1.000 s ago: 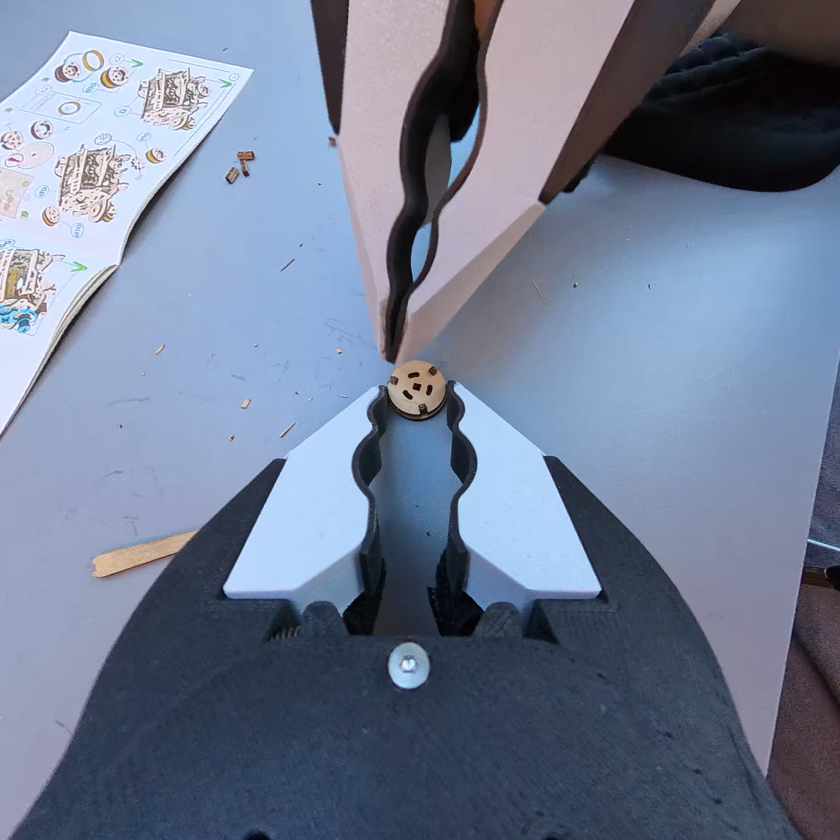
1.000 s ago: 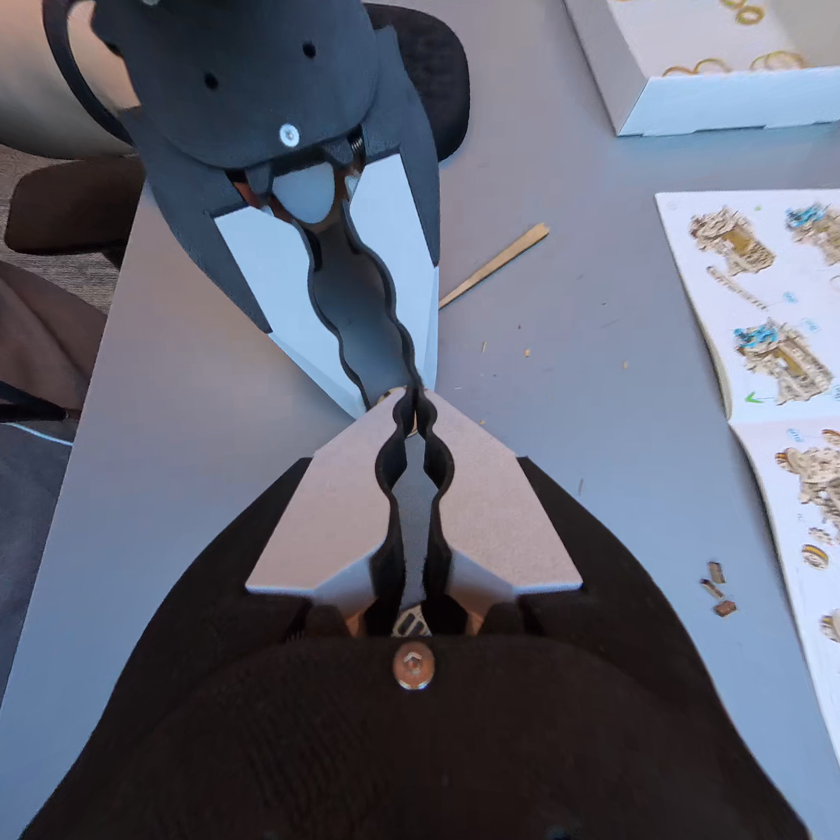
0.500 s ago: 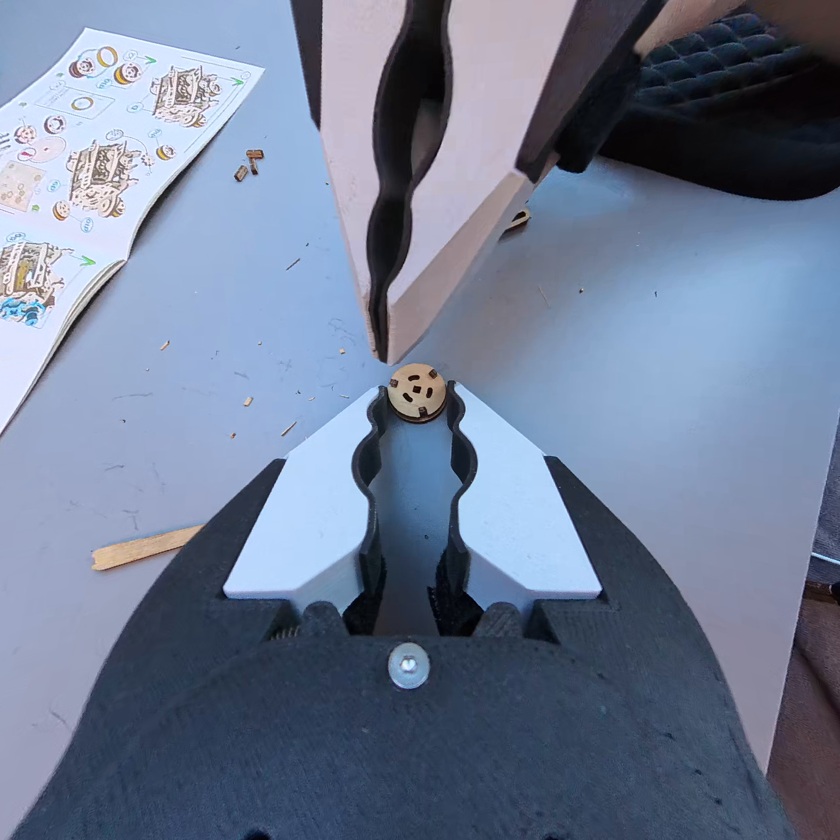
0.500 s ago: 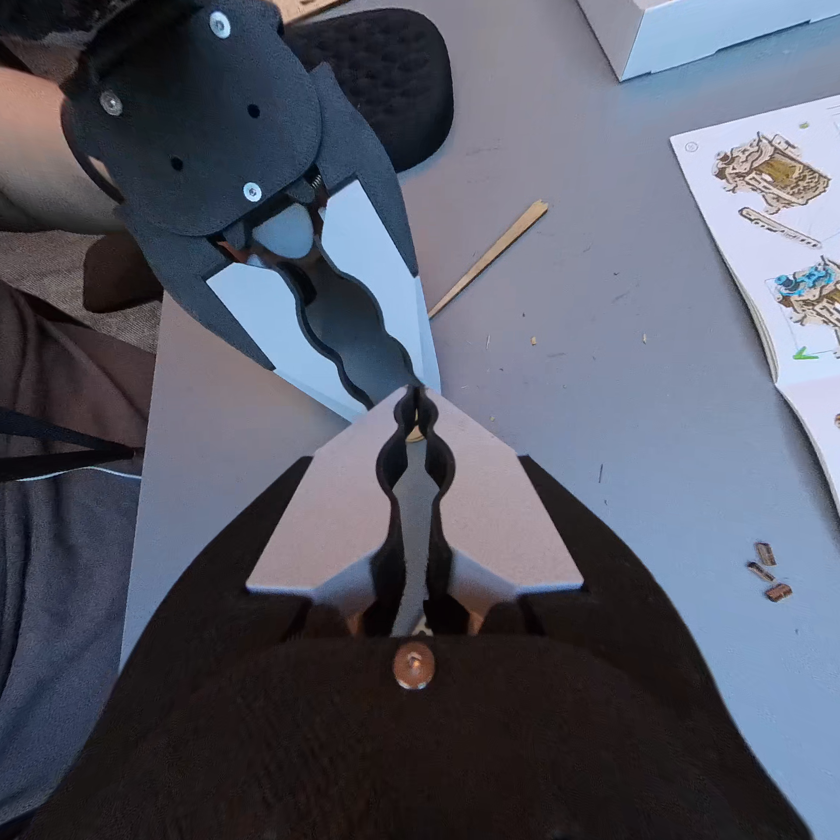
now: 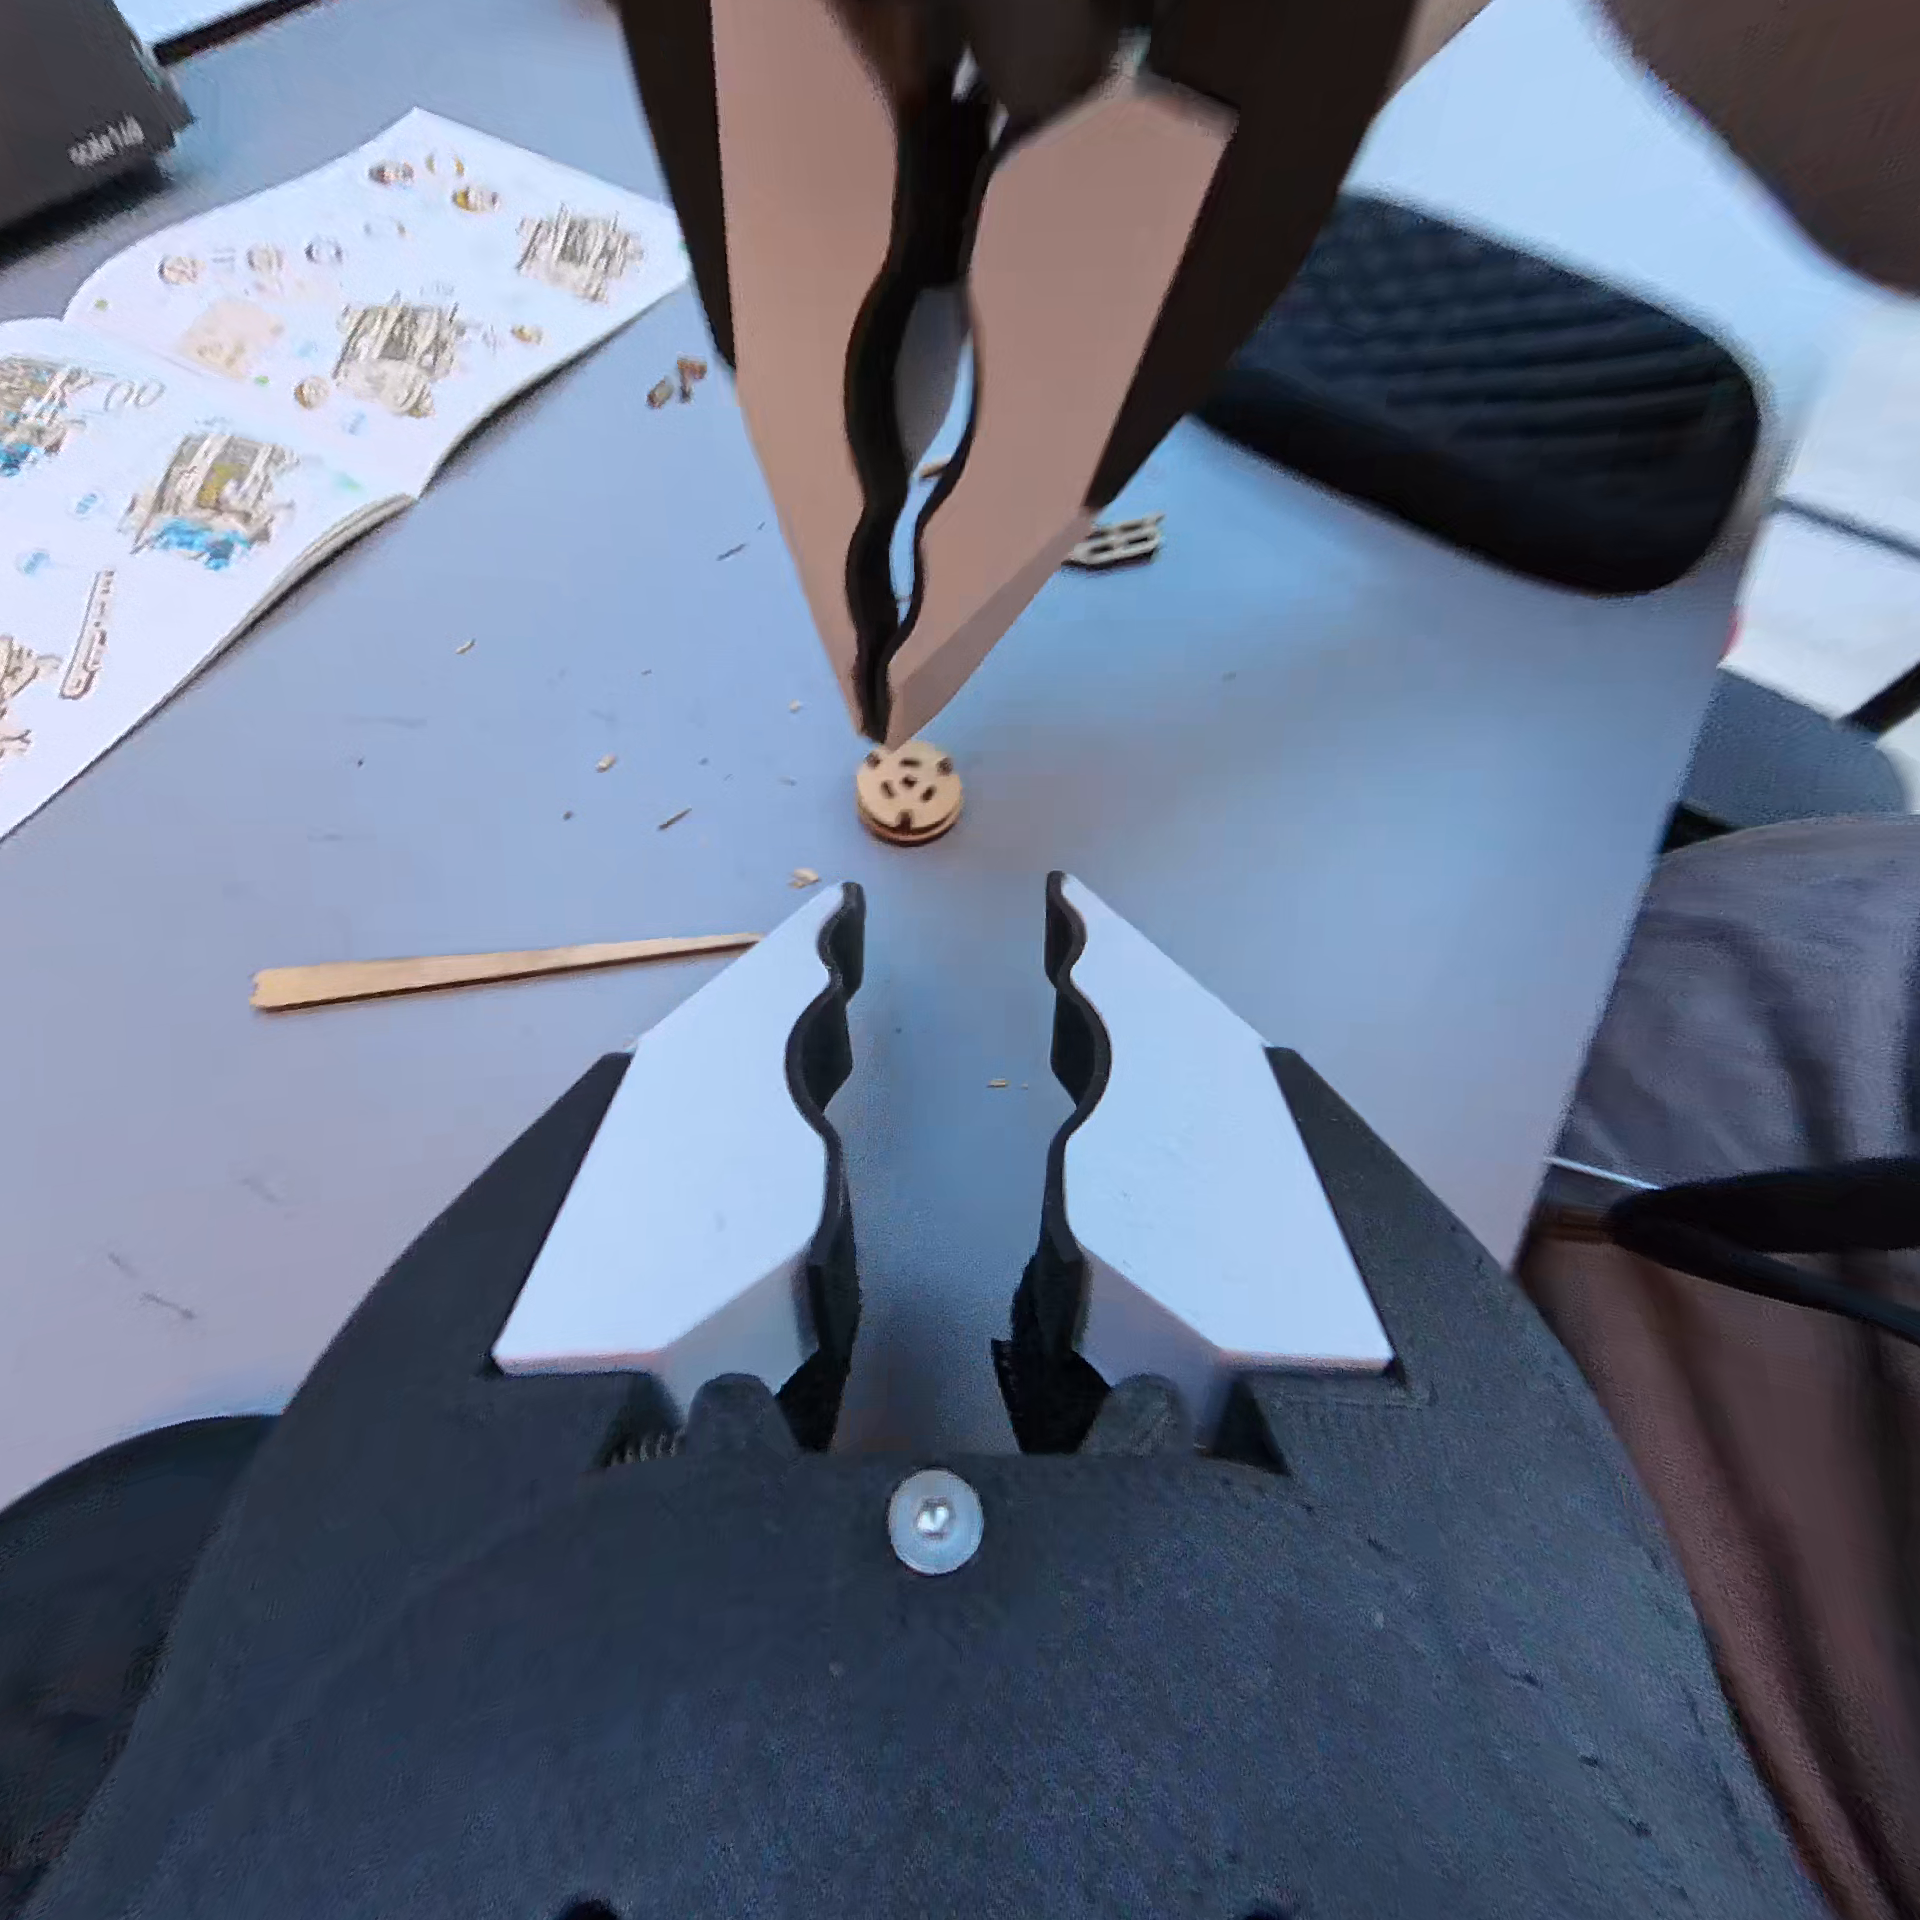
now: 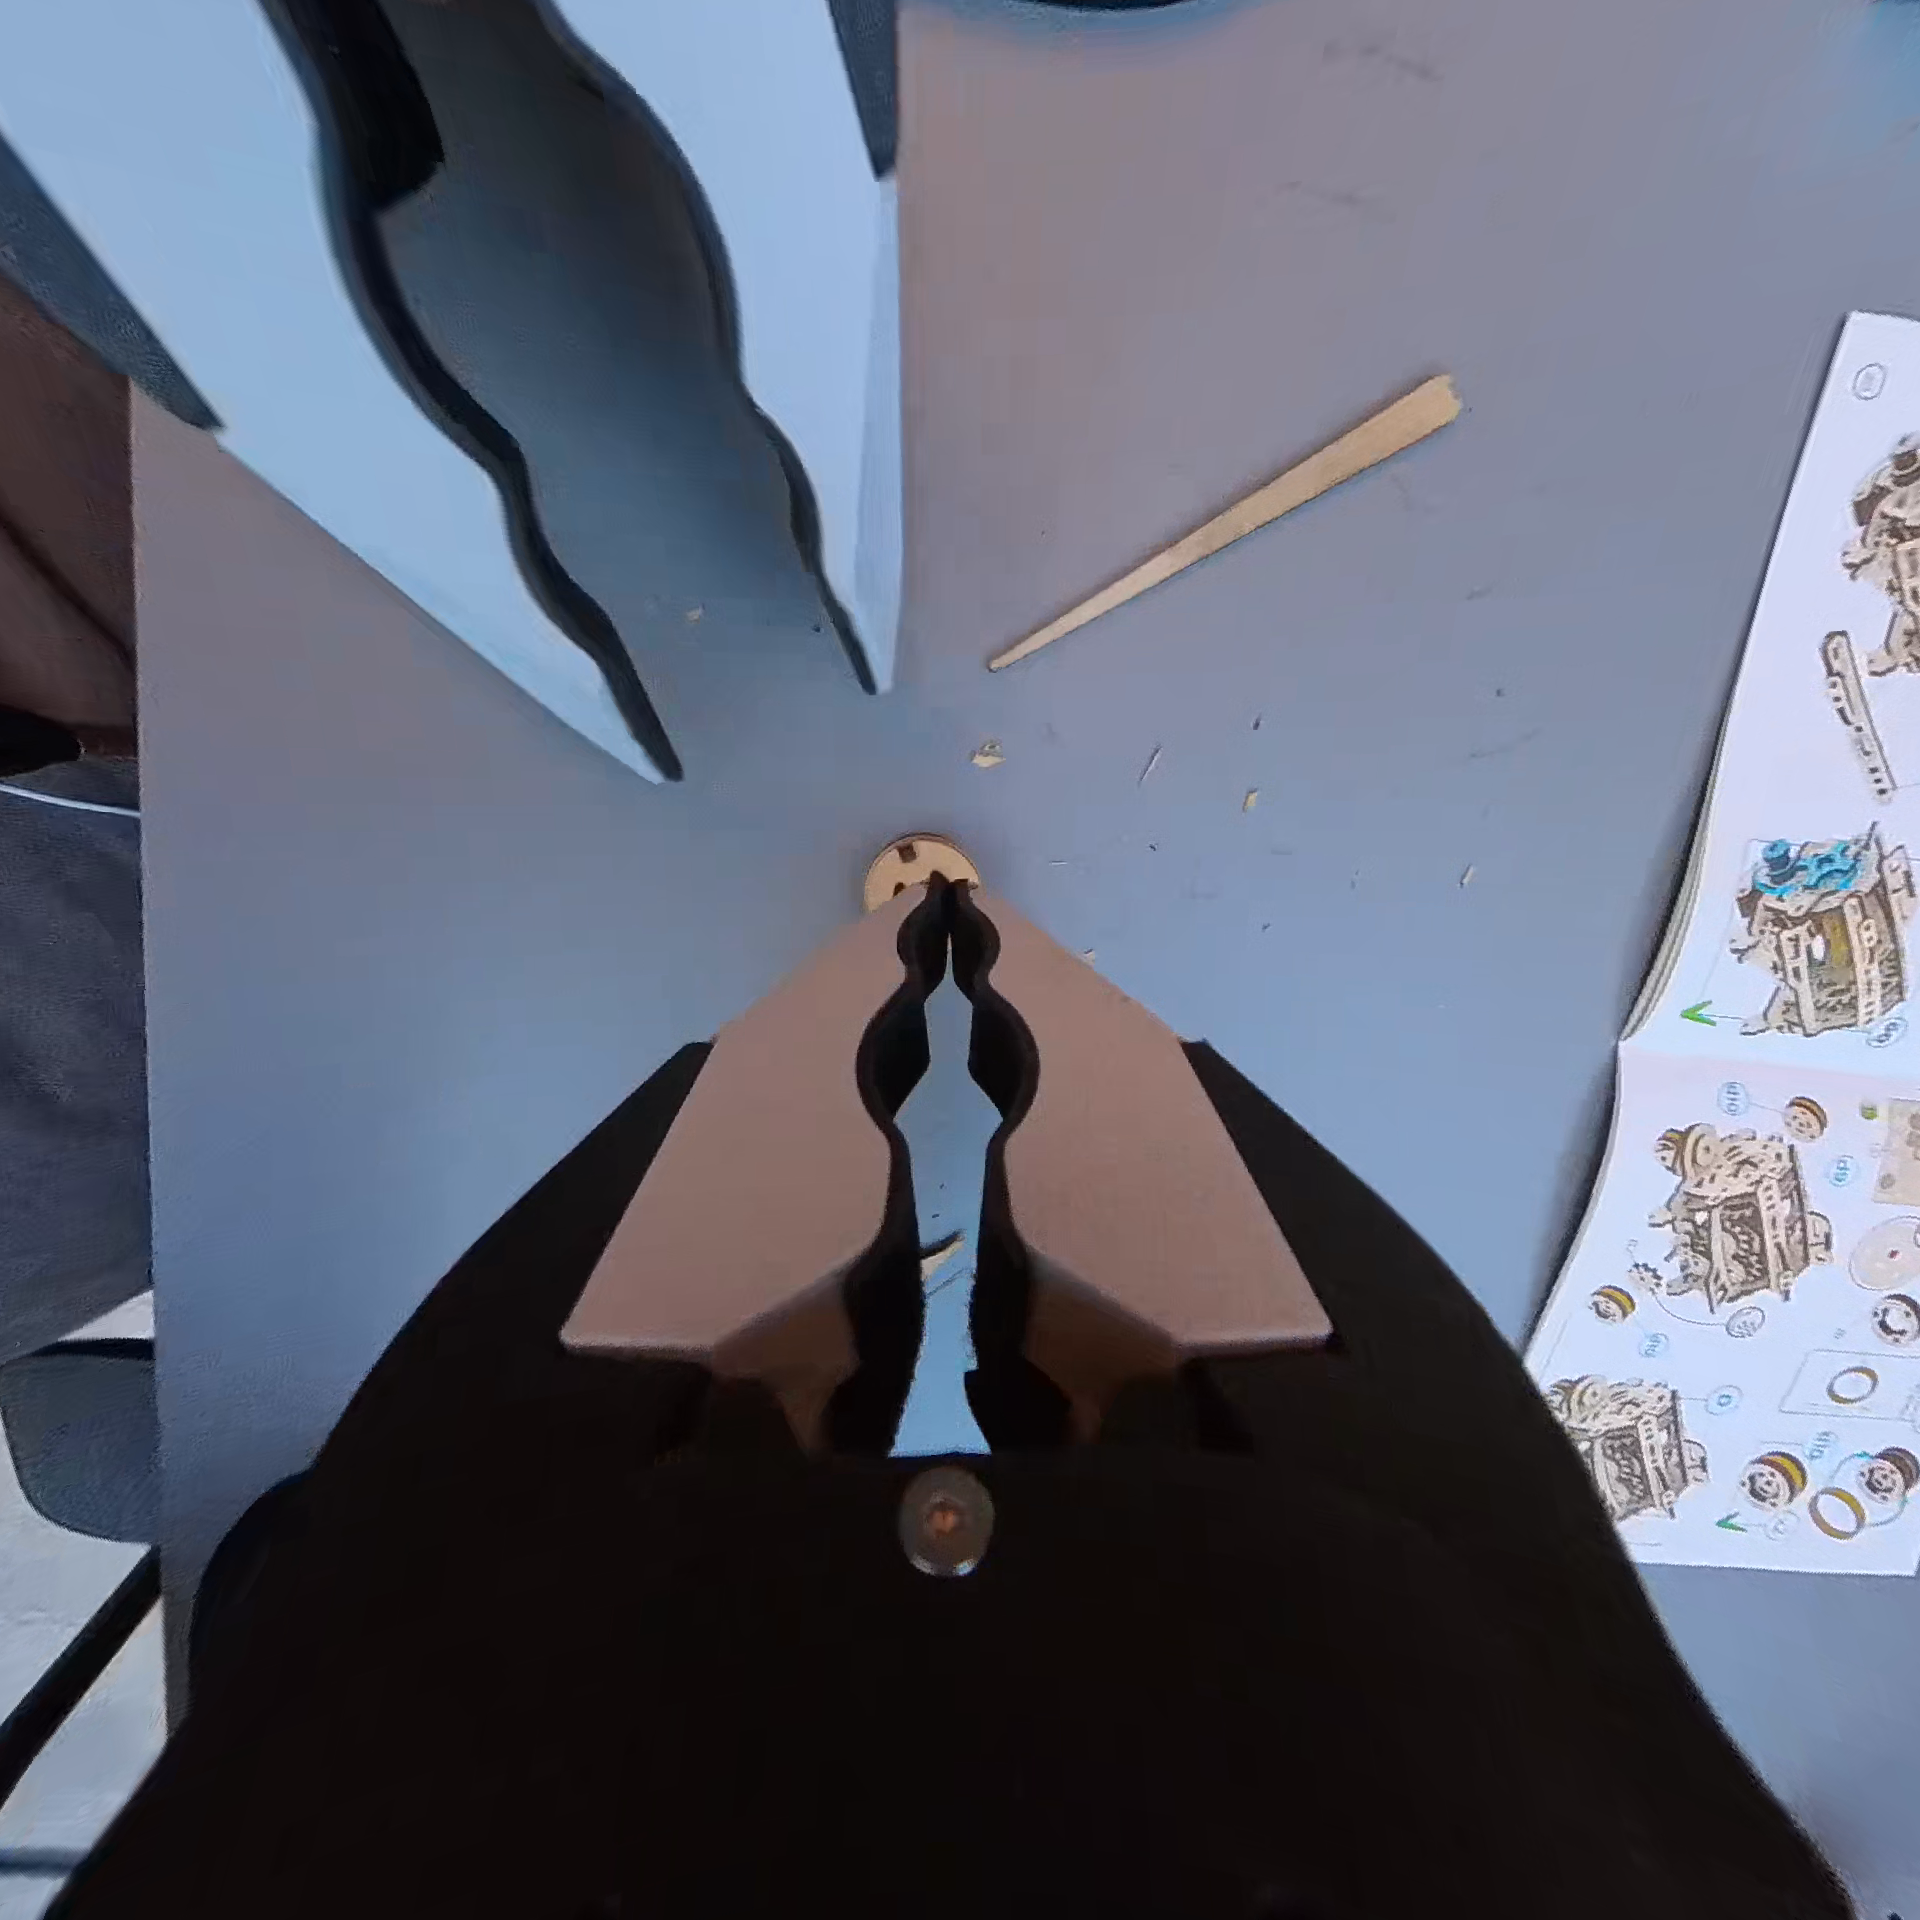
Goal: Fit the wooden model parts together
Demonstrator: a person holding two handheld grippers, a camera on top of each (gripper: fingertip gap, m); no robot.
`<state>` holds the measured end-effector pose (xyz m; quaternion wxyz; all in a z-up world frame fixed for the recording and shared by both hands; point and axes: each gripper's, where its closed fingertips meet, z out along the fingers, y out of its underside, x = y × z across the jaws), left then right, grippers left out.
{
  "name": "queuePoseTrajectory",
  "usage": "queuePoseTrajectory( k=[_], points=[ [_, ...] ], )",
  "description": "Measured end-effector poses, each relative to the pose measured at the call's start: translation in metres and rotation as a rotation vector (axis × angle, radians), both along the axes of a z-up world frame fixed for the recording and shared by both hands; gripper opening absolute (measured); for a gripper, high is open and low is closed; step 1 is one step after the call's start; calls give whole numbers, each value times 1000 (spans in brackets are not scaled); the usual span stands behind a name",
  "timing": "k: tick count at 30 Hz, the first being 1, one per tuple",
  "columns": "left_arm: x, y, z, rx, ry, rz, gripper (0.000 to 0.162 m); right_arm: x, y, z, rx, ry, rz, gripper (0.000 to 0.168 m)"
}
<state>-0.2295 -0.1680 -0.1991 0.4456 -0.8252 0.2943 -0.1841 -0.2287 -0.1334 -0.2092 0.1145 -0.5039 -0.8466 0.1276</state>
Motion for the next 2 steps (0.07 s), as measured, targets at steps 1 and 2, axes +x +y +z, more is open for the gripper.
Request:
queuePoseTrajectory(
  k=[1,2],
  points=[
    [2,-5,12,28,-56,-11,29,3,1,-10,13,-47,8,0],
    [1,-7,25,63,-106,-4,26,6,2,-15,26,-79,20,0]
  ],
)
